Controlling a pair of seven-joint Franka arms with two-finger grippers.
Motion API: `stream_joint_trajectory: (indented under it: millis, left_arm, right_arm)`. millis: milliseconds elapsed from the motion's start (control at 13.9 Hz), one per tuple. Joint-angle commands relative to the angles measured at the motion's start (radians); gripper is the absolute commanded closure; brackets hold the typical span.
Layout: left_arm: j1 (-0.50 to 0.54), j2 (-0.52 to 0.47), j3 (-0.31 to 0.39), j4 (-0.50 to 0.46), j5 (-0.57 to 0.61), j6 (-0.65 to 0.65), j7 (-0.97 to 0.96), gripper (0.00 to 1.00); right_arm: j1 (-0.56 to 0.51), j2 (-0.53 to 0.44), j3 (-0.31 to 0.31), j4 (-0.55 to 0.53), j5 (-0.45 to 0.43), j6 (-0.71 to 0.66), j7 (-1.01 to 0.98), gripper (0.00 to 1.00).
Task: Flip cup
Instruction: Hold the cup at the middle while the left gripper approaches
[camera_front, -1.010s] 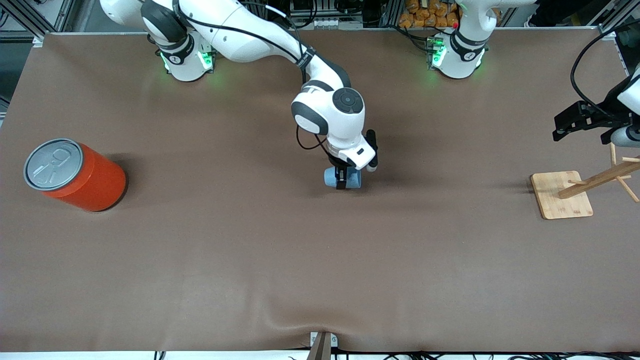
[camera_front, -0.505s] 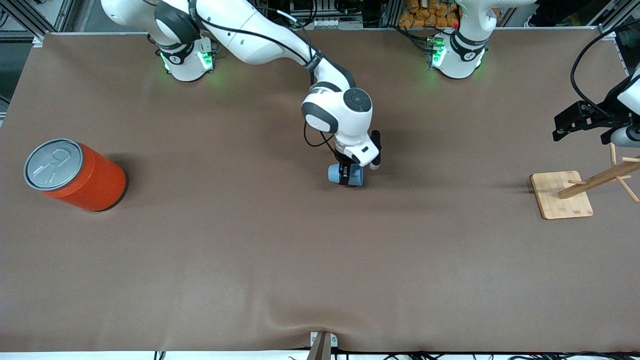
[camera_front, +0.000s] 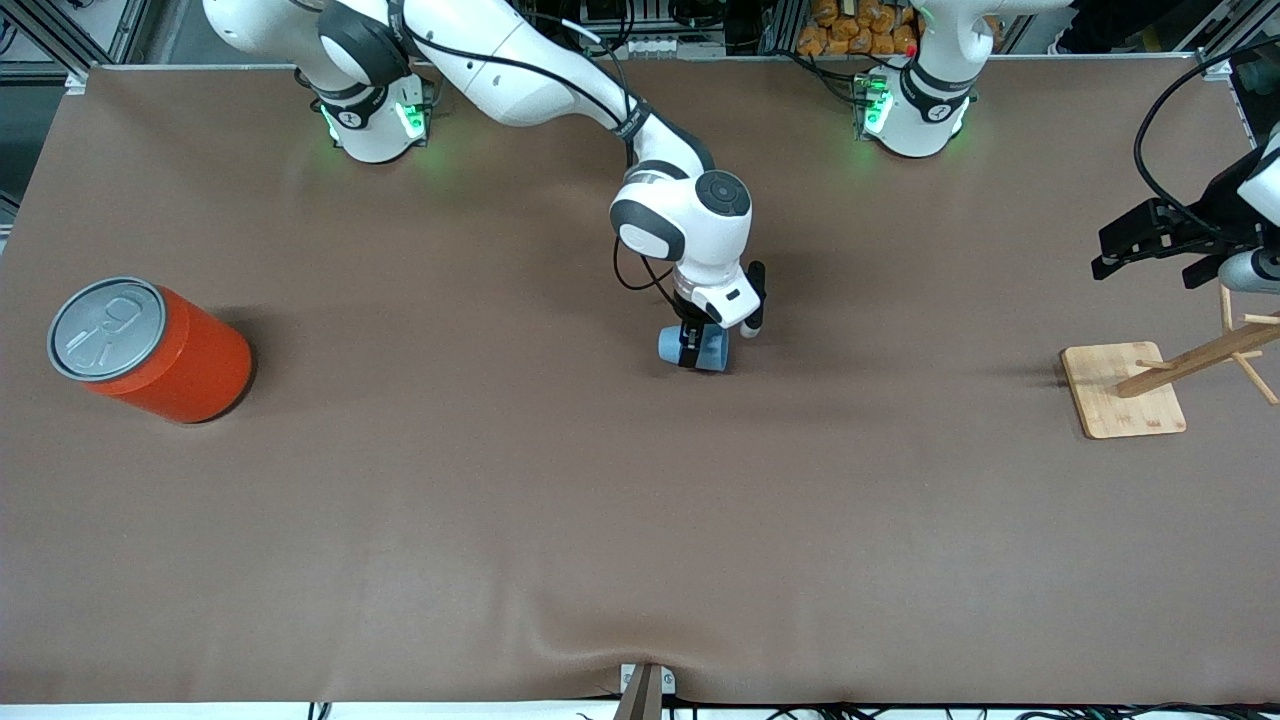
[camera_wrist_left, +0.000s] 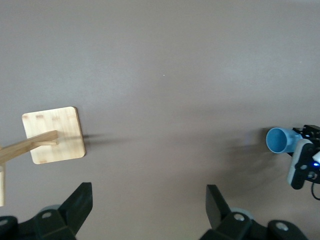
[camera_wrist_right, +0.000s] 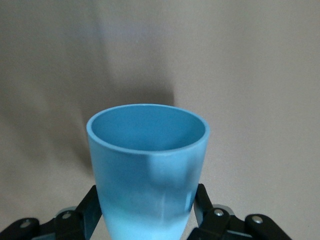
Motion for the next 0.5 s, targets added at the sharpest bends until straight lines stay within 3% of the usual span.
stream_joint_trajectory:
  millis: [0, 72, 288, 433]
  left_arm:
    - [0.035, 0.001, -0.004, 0.018, -0.051, -0.042, 0.015, 0.00]
    - [0.062, 0.007, -0.004, 0.020, -0.073, -0.050, 0.010, 0.00]
    - [0.116, 0.022, -0.004, 0.012, -0.155, -0.067, 0.018, 0.00]
    - [0.115, 0.083, -0.004, 0.011, -0.194, -0.067, -0.012, 0.00]
  right_arm:
    - [0.017, 0.029, -0.003, 0.031, -0.037, -0.003, 0.023, 0.80]
    - [0.017, 0.029, -0.003, 0.031, -0.047, -0.003, 0.023, 0.01]
    - [0.012, 0.027, -0.003, 0.032, -0.046, -0.003, 0.027, 0.00]
    - [0.010, 0.023, -0.003, 0.032, -0.046, -0.004, 0.029, 0.00]
